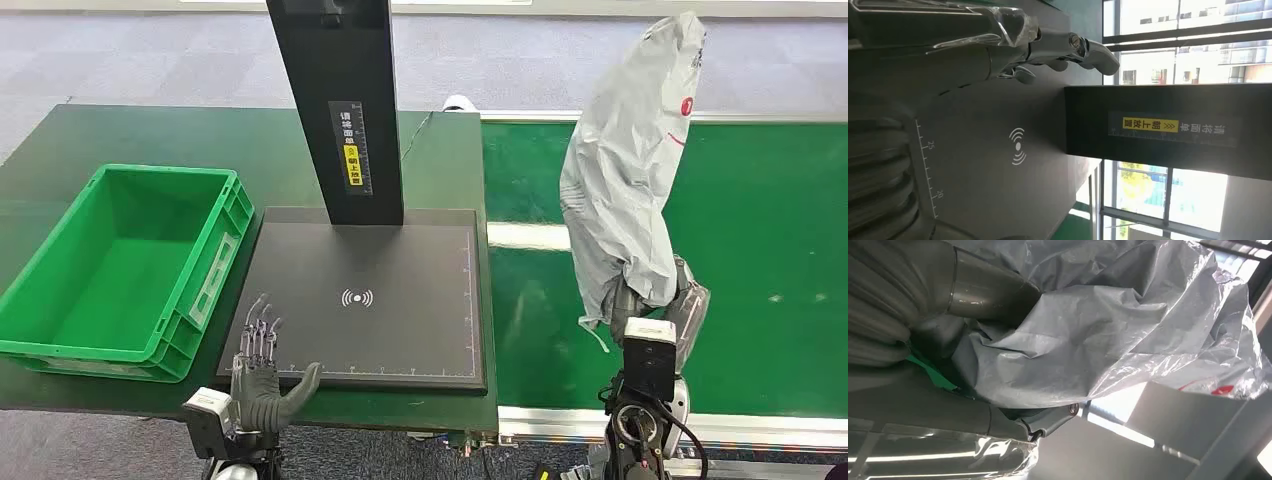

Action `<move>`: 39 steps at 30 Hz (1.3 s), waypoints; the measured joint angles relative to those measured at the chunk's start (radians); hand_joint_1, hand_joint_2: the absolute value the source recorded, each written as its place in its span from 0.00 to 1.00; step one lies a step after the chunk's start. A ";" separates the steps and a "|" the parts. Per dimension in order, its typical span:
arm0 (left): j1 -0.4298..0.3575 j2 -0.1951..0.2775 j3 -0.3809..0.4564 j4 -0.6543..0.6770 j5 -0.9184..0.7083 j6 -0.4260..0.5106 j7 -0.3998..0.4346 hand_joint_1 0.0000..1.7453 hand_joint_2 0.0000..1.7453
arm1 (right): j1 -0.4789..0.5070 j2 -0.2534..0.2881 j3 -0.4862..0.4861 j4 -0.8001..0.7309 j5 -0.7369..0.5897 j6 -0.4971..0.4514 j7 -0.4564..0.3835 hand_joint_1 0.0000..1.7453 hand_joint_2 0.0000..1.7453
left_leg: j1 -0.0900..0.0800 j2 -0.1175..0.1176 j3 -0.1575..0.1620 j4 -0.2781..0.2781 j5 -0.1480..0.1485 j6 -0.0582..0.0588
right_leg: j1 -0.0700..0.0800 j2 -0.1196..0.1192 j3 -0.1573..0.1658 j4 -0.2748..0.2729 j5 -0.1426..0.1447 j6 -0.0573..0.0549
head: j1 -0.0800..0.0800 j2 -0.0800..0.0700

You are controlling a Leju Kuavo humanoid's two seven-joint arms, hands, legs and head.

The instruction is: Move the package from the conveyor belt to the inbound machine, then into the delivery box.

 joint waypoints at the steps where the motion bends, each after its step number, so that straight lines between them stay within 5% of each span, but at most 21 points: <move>1: -0.002 0.000 -0.002 0.001 0.001 0.000 0.000 0.00 1.00 | -0.003 0.000 0.011 0.004 -0.011 0.030 0.005 1.00 1.00 | 0.000 0.000 0.000 0.000 0.000 0.000 | 0.000 0.000 0.000 0.000 0.000 0.000 | 0.000 0.000; 6: -0.024 0.004 -0.020 0.015 0.015 -0.002 -0.001 0.00 1.00 | -0.061 0.008 0.127 0.130 -0.090 0.295 0.012 1.00 1.00 | 0.000 0.000 0.000 0.000 0.000 0.000 | 0.000 0.000 0.000 0.000 0.000 0.000 | 0.000 0.000; 13: -0.100 0.012 -0.053 0.081 0.019 -0.002 -0.001 0.00 1.00 | -0.226 0.083 0.299 0.557 -0.178 0.620 0.009 1.00 1.00 | 0.001 0.000 0.000 0.000 0.001 -0.002 | 0.001 0.000 0.000 0.001 0.000 -0.001 | 0.000 0.000; 19: -0.122 0.012 -0.068 0.112 0.028 0.009 -0.001 0.00 1.00 | -0.348 0.144 0.361 0.802 -0.206 0.665 0.073 1.00 1.00 | 0.001 0.000 -0.001 0.000 0.001 -0.002 | 0.001 0.000 -0.001 0.001 0.000 -0.001 | 0.000 0.000; 28: -0.124 0.017 -0.070 0.136 0.036 0.008 -0.001 0.00 1.00 | -0.415 0.151 0.418 0.945 -0.227 0.671 0.176 1.00 1.00 | 0.001 0.000 -0.001 0.000 0.001 -0.002 | 0.001 0.000 -0.002 0.001 0.000 0.000 | 0.000 0.000; 29: -0.124 0.017 -0.070 0.137 0.039 0.016 -0.001 0.00 1.00 | -0.418 0.151 0.427 0.953 -0.229 0.666 0.183 0.89 1.00 | 0.001 0.000 -0.001 0.000 0.001 -0.002 | 0.001 0.000 -0.001 0.001 0.000 -0.001 | 0.000 0.000; 32: -0.121 0.021 -0.067 0.124 0.059 0.064 -0.002 0.00 1.00 | -0.424 0.151 0.450 0.975 -0.237 0.649 0.196 0.14 1.00 | 0.001 0.000 -0.001 0.000 0.001 -0.002 | 0.001 0.000 -0.001 0.001 0.000 -0.001 | 0.000 0.000; 33: -0.118 0.023 -0.064 0.112 0.063 0.098 -0.002 0.00 1.00 | -0.425 0.150 0.457 0.981 -0.237 0.644 0.197 0.00 1.00 | 0.001 0.000 -0.001 0.000 0.001 -0.002 | 0.001 0.000 -0.001 0.001 0.000 -0.001 | 0.000 0.000; 39: -0.085 0.035 -0.051 -0.051 0.010 0.556 -0.004 0.00 1.00 | -0.421 0.150 0.506 1.008 -0.192 0.604 0.159 0.00 1.00 | 0.001 0.000 -0.001 0.000 0.001 -0.002 | 0.001 0.000 -0.001 0.001 0.000 -0.001 | 0.000 0.000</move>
